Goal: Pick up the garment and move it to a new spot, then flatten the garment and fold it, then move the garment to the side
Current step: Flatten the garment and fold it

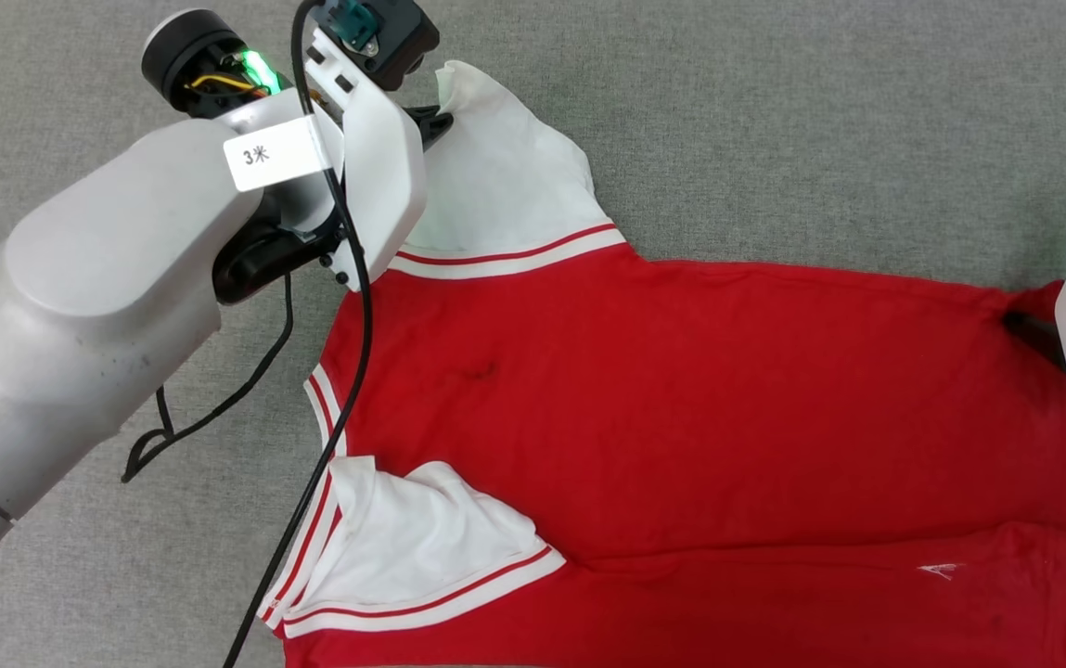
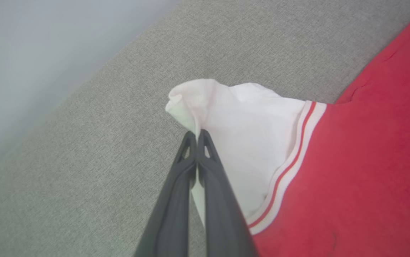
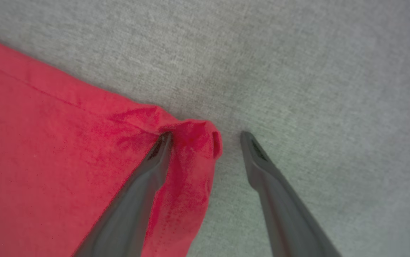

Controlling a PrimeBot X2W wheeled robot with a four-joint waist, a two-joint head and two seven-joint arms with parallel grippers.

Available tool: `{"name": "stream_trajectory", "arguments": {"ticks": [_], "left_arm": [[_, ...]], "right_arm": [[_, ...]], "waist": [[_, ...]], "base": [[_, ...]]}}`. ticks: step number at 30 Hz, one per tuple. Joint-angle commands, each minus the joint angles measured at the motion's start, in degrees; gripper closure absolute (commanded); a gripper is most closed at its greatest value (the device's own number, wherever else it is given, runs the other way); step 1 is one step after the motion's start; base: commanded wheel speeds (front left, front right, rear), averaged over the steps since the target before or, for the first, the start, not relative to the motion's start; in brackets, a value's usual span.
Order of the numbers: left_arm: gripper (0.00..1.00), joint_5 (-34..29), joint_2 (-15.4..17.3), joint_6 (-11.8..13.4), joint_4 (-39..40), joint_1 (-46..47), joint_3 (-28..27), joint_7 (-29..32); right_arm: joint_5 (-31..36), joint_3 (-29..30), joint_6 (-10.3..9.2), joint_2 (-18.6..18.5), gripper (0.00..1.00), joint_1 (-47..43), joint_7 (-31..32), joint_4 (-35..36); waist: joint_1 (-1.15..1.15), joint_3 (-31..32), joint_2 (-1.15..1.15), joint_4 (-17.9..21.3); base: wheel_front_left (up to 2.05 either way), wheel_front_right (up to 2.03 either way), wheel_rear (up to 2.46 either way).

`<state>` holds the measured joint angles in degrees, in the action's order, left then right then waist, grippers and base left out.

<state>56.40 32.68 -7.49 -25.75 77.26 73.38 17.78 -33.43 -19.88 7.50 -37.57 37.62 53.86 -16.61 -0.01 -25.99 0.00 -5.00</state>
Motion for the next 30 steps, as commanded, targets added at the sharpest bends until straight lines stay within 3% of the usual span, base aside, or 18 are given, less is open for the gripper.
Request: {"name": "stream_trajectory", "arguments": {"ticks": [1, 5, 6, 7, 21, 30], "left_arm": [[1.0, -0.01, -0.18, 0.12, -0.08, 0.25, -0.07, -0.48], [1.0, 0.13, 0.0, 0.12, -0.55, -0.48, -0.06, -1.0], [1.0, 0.27, 0.18, 0.12, -0.76, -0.7, -0.06, -1.33], [1.0, 0.37, 0.29, 0.12, -0.96, -0.95, -0.06, -1.5], [1.0, 3.43, 2.74, 0.28, -2.82, -10.02, -0.14, -8.02], [1.0, 4.23, 6.57, 3.41, 3.39, -18.54, -0.2, -11.23]], "right_arm": [[-0.72, -2.82, -0.02, 1.89, 0.0, -1.49, -0.1, -1.74], [-2.43, -5.84, 0.08, 2.27, 0.0, -2.34, -0.93, -3.38], [-2.77, -6.17, 0.12, 2.23, 0.59, -2.3, -1.82, -3.49], [-3.04, -6.29, 0.11, 2.16, 1.0, -2.0, -2.68, -3.6], [-5.1, -4.94, -0.04, 1.41, 1.0, -2.98, -21.01, -4.02], [-6.64, -3.86, -0.04, 0.68, 1.0, -10.96, -26.79, -1.82]], "waist": [[0.01, -0.28, 0.0, -0.2], [0.01, -0.15, 0.0, 0.01], [0.01, 0.04, 0.0, 0.15], [0.01, 0.31, 0.0, 0.33], [0.01, 9.71, 0.0, 2.45], [0.01, 16.26, 0.0, 1.82]], "base": [[0.0, 0.0, 0.0], [0.0, 0.0, 0.0], [0.0, 0.0, 0.0], [0.0, 0.0, 0.0], [0.0, 0.0, 0.0], [0.0, 0.0, 0.0]]}}
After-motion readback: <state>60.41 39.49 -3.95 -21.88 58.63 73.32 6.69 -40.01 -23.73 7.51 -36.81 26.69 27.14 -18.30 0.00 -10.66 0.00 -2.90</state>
